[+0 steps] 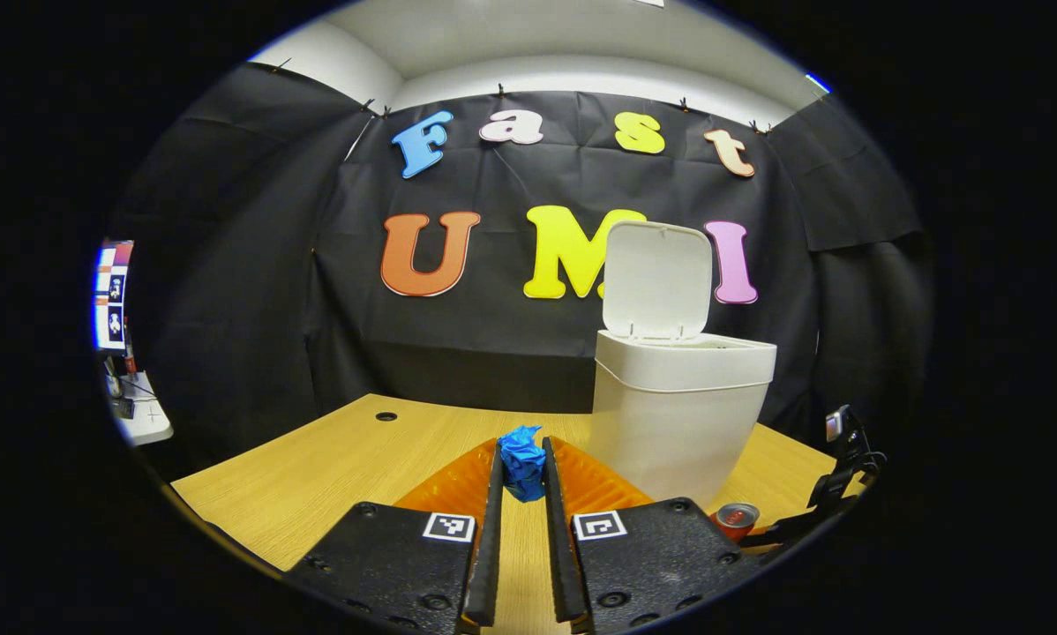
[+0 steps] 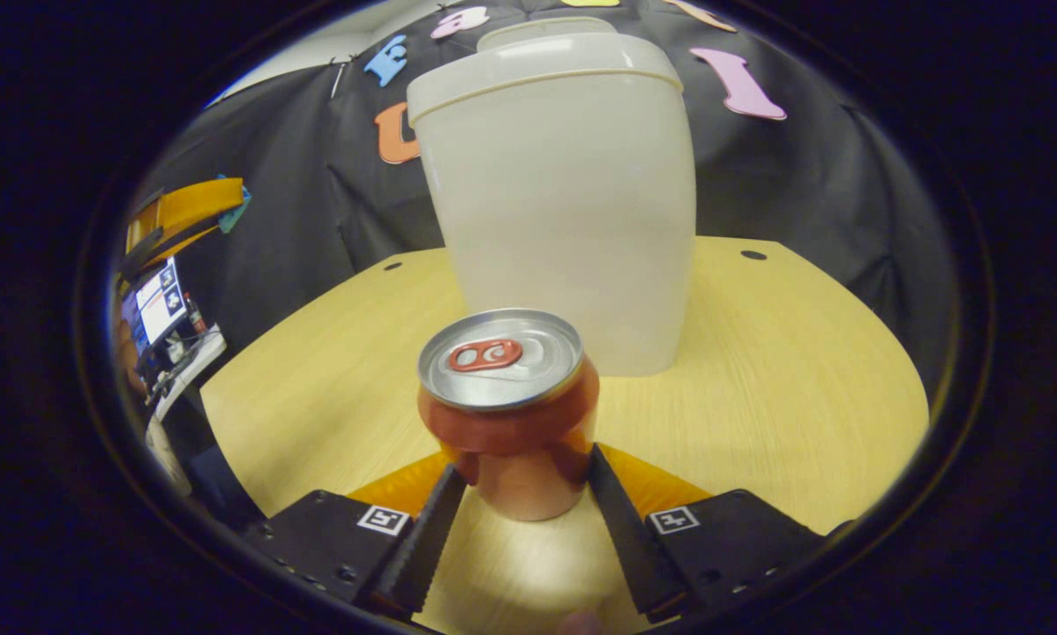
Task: Press the lid of the desktop garbage bin to open it, pick up the crumpled paper on the desktop and throw it into the bin, then pick up the pop can on the desktop and drop it into the bin, and finally close the garbage bin lid.
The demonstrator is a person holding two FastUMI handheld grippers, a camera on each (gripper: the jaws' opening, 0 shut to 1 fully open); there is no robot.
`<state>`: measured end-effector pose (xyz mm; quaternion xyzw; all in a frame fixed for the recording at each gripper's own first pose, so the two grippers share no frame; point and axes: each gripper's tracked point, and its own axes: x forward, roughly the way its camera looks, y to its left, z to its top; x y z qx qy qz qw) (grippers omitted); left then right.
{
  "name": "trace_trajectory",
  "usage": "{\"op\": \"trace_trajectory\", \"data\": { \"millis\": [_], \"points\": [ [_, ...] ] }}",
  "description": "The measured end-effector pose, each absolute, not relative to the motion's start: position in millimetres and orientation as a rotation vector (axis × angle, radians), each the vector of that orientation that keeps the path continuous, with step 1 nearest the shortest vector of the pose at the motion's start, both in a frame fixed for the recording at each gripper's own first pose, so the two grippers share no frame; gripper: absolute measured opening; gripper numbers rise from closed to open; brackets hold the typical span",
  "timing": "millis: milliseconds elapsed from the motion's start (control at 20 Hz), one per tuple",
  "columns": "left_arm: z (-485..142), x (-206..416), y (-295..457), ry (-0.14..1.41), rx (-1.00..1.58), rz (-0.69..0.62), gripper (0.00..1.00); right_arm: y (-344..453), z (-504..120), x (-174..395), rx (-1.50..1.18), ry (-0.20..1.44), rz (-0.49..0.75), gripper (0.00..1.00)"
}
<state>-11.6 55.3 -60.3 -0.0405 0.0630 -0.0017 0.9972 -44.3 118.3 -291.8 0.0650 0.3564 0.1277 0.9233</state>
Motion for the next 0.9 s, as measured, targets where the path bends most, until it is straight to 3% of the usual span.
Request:
{"op": "trace_trajectory", "data": {
  "millis": [350,700,750,900],
  "points": [
    [-38.2,-2.3,33.9,0.096,-0.071,-0.043,0.27,110.8,-256.9,-51.1,0.159,0.63,0.322,0.81],
    [-2.3,22.2,15.4,0.06,-0.074,-0.071,0.26,87.5,-232.5,-47.5,0.13,0.553,0.31,0.79],
    [3.8,25.6,11.6,0.054,-0.075,-0.077,0.3,83.8,-230.0,-47.1,0.119,0.542,0.303,0.79],
    [29.1,37.1,-1.3,0.014,-0.085,-0.103,0.27,76.7,-218.0,-46.6,0.114,0.518,0.301,0.79]
  ]
}}
